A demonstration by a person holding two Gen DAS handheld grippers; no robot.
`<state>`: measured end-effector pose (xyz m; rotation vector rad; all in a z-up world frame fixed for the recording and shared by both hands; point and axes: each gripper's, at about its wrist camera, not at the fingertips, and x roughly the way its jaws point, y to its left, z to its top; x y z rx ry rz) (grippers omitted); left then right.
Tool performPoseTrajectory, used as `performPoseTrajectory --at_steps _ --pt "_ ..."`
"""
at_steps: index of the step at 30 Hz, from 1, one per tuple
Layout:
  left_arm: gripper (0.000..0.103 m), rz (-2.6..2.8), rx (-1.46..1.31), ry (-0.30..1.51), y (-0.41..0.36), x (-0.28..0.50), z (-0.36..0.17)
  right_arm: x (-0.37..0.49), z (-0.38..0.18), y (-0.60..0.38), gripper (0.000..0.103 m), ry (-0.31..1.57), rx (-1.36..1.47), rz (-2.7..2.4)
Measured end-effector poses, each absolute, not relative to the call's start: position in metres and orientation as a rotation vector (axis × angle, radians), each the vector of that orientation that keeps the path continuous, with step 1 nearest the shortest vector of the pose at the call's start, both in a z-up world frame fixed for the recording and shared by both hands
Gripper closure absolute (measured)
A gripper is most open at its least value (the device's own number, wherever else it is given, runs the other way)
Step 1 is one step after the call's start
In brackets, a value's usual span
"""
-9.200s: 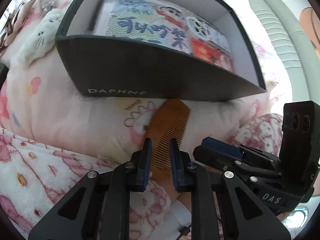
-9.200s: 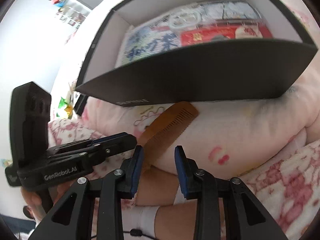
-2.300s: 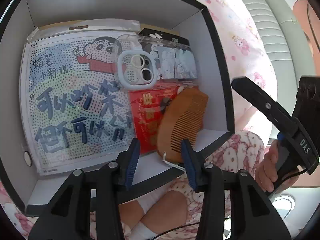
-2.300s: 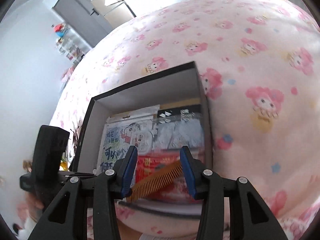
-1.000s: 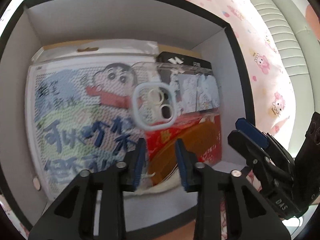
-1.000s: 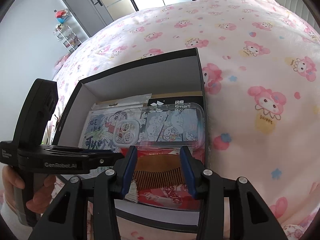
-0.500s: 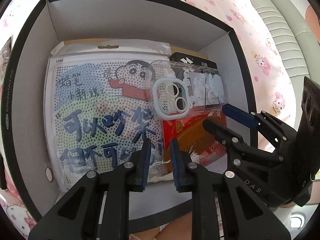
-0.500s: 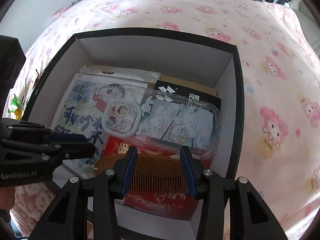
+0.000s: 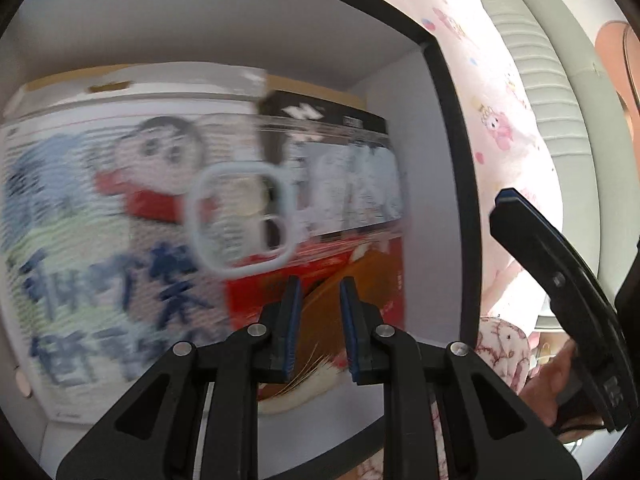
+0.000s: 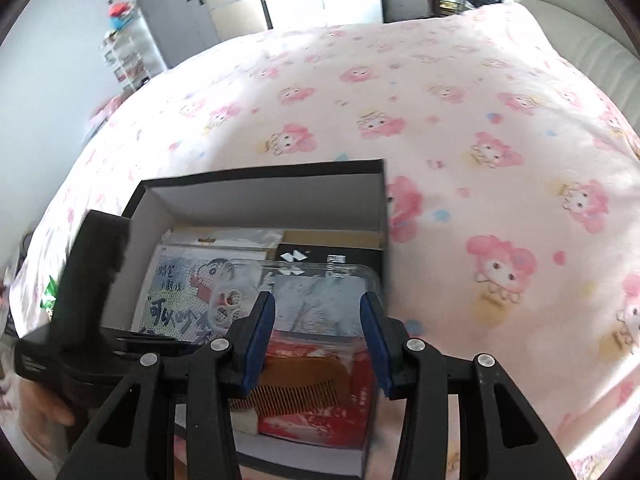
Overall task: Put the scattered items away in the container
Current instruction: 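Open the left tool to release the comb in the box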
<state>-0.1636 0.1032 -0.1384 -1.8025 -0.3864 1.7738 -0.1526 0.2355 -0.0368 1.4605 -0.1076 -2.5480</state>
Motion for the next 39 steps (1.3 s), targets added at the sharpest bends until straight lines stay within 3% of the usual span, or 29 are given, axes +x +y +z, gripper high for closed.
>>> performPoseTrajectory --at_steps 12,16,23,34,37,39 --pt "0.085 1.594 -1.825 -0.343 0.142 -0.164 -0.152 -0.144 -0.056 0.259 0.063 -0.256 1.549 -2.509" --pt "0.085 1.702 -1.777 -0.418 0.1 -0.159 -0.135 -0.135 -0.056 0.251 0.062 -0.23 1.543 -2.481" --pt "0.085 1.791 -1.827 -0.382 0.059 -0.139 -0.137 -0.13 -0.052 0.227 0.06 -0.016 1.532 -2.568" --pt "0.084 1.739 -1.799 -0.449 0.089 -0.143 -0.161 -0.121 -0.057 0.219 0.06 -0.08 1.527 -2.518" --pt "0.078 1.904 -1.731 -0.321 0.117 -0.162 -0.152 -0.117 -0.058 0.218 0.06 -0.077 1.539 -2.528" --pt "0.059 2.028 -1.668 -0.242 0.112 -0.151 -0.132 -0.113 -0.052 0.214 0.059 0.006 1.519 -2.588"
